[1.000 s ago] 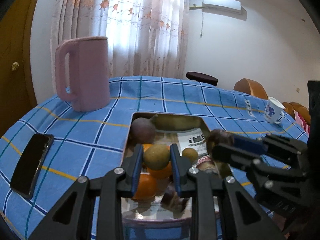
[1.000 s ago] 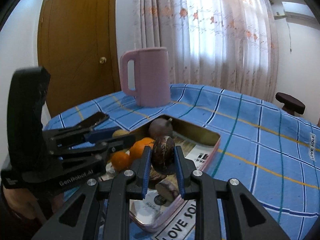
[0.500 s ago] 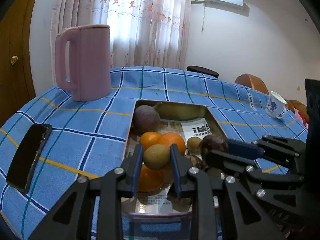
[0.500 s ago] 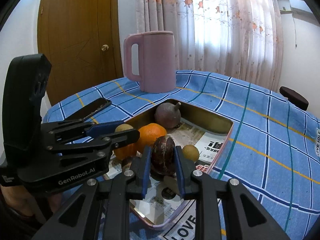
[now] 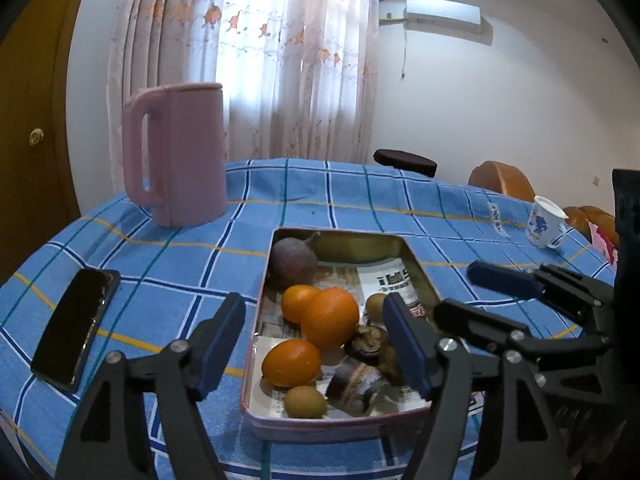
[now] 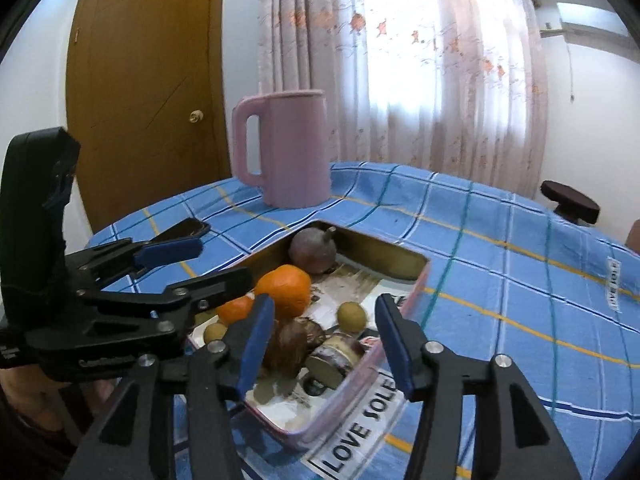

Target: Organize fruits

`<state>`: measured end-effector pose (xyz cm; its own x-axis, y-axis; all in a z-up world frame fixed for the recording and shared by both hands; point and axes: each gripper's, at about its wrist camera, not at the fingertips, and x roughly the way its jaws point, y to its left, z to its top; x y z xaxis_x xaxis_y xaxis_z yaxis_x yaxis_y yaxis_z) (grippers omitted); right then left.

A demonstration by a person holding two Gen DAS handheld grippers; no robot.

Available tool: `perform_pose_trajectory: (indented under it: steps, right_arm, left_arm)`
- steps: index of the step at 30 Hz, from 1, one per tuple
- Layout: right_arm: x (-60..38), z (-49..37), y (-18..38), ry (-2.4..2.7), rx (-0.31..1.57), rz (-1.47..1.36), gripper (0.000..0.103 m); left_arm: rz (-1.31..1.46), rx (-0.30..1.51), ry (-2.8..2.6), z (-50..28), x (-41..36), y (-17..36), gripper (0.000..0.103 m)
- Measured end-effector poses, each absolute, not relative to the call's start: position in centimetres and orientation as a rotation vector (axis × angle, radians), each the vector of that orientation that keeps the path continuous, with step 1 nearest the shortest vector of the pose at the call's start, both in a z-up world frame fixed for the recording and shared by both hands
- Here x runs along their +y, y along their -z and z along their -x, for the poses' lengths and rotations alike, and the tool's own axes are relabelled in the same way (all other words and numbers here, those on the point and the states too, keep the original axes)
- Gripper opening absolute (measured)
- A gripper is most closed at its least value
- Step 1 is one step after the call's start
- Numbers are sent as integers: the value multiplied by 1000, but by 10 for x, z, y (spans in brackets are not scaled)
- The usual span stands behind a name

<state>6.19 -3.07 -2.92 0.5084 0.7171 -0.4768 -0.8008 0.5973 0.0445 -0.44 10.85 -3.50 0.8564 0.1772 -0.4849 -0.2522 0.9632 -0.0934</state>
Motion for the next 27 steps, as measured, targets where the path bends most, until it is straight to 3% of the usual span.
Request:
perform_pose_trajectory:
  steps: [17,27]
  right_arm:
    - [-73,-52,1,-788,407,160,71]
    - [-82,-49,-3,-779,394,142,71]
  left_arm:
    - [135,443,-240,19,98,18,96]
    - [125,433,-239,21,93,12,96]
